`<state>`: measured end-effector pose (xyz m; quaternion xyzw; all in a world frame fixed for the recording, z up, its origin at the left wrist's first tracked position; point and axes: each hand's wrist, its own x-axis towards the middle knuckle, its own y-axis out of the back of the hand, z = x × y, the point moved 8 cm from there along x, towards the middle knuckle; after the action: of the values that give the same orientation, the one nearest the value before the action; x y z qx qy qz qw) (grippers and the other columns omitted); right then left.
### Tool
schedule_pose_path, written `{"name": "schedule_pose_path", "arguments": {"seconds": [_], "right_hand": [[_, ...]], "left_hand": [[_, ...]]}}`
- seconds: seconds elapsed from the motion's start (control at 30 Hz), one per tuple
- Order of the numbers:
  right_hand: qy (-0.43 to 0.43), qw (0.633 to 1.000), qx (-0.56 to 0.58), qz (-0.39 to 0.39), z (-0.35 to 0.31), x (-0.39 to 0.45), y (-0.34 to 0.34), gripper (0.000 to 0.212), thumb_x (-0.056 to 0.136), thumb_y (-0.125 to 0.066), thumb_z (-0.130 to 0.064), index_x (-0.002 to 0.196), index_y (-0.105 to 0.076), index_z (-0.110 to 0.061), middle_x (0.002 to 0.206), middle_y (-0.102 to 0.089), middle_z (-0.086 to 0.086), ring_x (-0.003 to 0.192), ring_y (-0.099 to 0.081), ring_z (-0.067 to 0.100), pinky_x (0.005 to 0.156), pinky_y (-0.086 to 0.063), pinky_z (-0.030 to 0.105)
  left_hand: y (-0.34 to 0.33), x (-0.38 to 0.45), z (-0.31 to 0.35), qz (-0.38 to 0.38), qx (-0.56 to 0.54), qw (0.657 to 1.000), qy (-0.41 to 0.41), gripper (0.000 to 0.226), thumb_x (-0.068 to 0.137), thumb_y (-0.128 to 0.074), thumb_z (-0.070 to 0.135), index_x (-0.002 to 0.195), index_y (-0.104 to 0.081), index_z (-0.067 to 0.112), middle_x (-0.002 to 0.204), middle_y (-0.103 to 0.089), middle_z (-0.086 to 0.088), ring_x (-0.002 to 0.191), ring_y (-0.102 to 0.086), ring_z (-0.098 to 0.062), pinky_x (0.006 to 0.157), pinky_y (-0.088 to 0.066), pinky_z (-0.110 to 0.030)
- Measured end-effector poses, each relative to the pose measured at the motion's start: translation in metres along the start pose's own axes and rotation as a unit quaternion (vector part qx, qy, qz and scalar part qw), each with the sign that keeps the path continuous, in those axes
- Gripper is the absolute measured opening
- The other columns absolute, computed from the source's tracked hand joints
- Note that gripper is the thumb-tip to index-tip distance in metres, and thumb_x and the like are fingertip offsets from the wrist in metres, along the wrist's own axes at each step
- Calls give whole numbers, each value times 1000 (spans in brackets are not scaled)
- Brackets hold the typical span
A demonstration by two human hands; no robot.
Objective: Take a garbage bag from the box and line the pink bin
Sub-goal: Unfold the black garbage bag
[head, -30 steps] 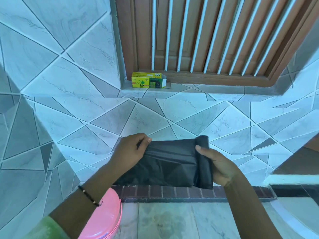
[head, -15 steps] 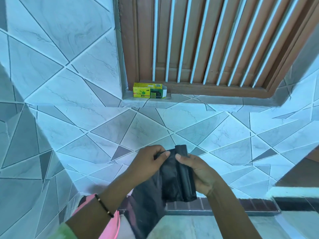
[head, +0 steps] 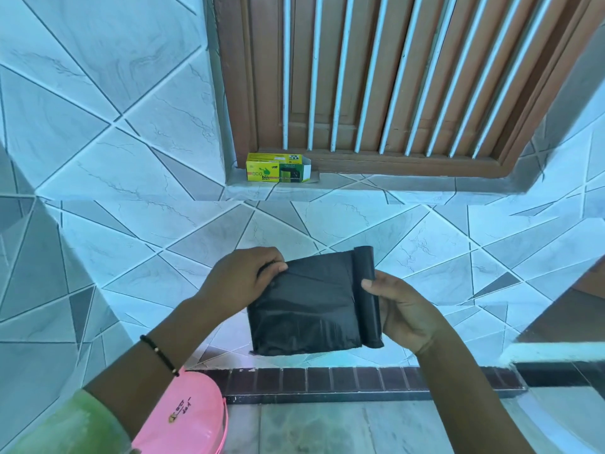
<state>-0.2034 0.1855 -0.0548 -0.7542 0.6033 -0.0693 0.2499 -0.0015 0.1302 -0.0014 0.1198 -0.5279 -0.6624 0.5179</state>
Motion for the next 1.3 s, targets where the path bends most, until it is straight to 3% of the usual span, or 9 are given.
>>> {"name": "schedule_pose_path", "arguments": {"seconds": [0.1, 0.27, 0.43, 0.57, 0.7, 0.83, 0.93, 1.1, 1.3], "right_hand": [[12, 999, -30, 9, -4, 5, -8, 51, 73, -62, -10, 122, -56, 5, 108, -67, 19, 90, -67, 28, 77, -57, 35], [-2, 1000, -26, -9, 9, 17, -41, 35, 74, -64, -10, 107, -63, 2, 93, -69, 18, 81, -66, 28, 73, -56, 34], [-15, 1000, -15, -9, 15, 11, -32, 43, 75, -66, -10, 115, -58, 5, 105, -66, 23, 91, -65, 34, 76, -55, 38], [-10, 998, -69, -6, 6, 3, -14, 54, 67, -74, -11, 117, -59, 3, 113, -65, 24, 98, -64, 34, 81, -55, 39], [-5, 993, -122, -6, -7, 0, -5, 54, 66, -74, -8, 117, -60, 0, 114, -66, 21, 101, -64, 33, 82, -55, 39], [10, 989, -141, 33, -9, 5, -11, 48, 65, -67, -2, 112, -61, 4, 103, -68, 21, 90, -66, 31, 74, -55, 34], [18, 988, -130, 82, -5, 9, -17, 39, 67, -70, -6, 104, -65, 2, 95, -71, 20, 80, -67, 30, 70, -55, 34], [31, 972, -179, 148, -7, 8, -15, 20, 77, -73, -11, 95, -69, -4, 94, -73, 20, 82, -70, 35, 77, -58, 45], [62, 954, -241, 166, -17, 6, -23, 19, 76, -74, -10, 93, -68, -3, 89, -74, 15, 80, -72, 28, 71, -60, 38]], "left_hand": [[-6, 2, 0, -4, -29, 999, 35, 23, 87, -45, 49, 87, -58, 30, 75, -65, 13, 60, -54, -2, 64, -45, -26], [-36, 7, 34, -40, -172, 984, 32, 25, 91, -48, 41, 88, -57, 17, 78, -66, 0, 73, -62, -19, 63, -46, -32], [-33, 3, 36, -32, 5, 999, -19, 25, 94, -42, 42, 95, -54, 20, 80, -67, -3, 75, -60, -24, 59, -34, -27], [-30, 4, 32, -58, 74, 995, -46, 34, 94, -33, 51, 101, -52, 23, 88, -68, -4, 84, -60, -26, 66, -41, -31], [-22, 2, 23, -57, 100, 991, -72, 59, 80, -9, 66, 98, -51, 27, 79, -67, 0, 74, -60, -22, 65, -45, -30], [-21, 6, 18, -39, -27, 998, -39, 36, 85, -36, 59, 89, -55, 29, 65, -59, 10, 62, -54, -15, 57, -40, -28], [-30, 7, 18, -63, -144, 988, 4, 37, 80, -46, 61, 89, -57, 27, 76, -67, 4, 70, -62, -16, 66, -49, -31], [-40, 4, 19, -114, -186, 975, 29, 46, 73, -62, 58, 77, -62, 13, 67, -61, -7, 61, -54, -13, 59, -40, -27], [-46, -6, 23, -235, -269, 930, 82, 31, 69, -79, 40, 79, -71, 12, 79, -75, -4, 71, -70, -13, 66, -55, -28]]}}
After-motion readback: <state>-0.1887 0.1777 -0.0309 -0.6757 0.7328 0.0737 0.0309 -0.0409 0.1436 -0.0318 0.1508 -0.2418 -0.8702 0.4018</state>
